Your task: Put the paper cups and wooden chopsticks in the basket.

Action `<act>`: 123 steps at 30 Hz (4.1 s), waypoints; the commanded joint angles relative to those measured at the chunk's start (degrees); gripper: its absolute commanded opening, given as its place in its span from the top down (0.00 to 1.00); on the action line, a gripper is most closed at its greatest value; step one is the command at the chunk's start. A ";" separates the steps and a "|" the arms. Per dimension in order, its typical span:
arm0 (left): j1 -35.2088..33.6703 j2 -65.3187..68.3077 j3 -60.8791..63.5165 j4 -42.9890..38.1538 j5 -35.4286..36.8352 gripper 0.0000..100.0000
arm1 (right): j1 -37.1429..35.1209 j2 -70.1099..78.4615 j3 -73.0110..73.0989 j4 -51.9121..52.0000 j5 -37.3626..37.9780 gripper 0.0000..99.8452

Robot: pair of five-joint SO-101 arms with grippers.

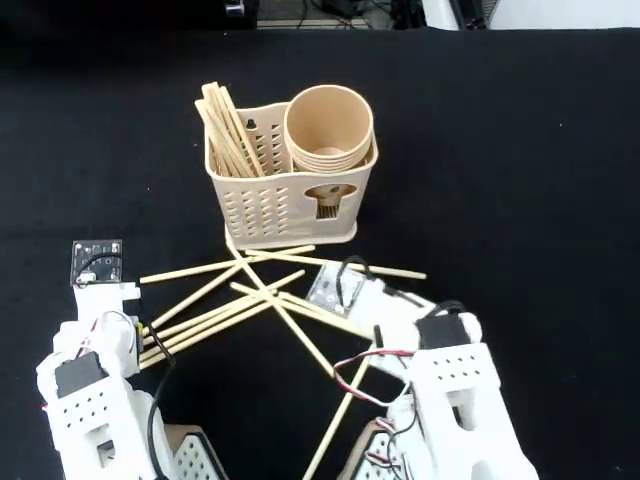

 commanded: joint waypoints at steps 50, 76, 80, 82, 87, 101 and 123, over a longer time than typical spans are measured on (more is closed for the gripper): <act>0.66 -0.44 -0.22 -1.23 0.62 0.88 | -14.68 21.76 -7.60 -2.11 6.07 0.80; 0.66 -0.44 -0.22 -1.23 0.62 0.88 | -17.14 21.76 -9.01 4.84 20.48 0.80; 0.66 -0.44 -0.22 -1.23 0.62 0.88 | -17.14 21.76 -9.10 4.92 20.57 0.80; 0.66 -0.44 -0.22 -1.23 0.62 0.88 | -17.14 21.76 -9.10 4.92 20.57 0.80; 0.66 -0.44 -0.22 -1.23 0.62 0.88 | -17.14 24.92 -8.92 4.75 20.57 0.80; 0.66 -0.44 -0.22 -1.23 0.62 0.88 | -16.97 44.35 -14.46 0.35 16.62 0.88; 0.66 -0.44 -0.22 -1.23 0.62 0.88 | -14.33 18.77 -16.48 13.19 7.21 0.99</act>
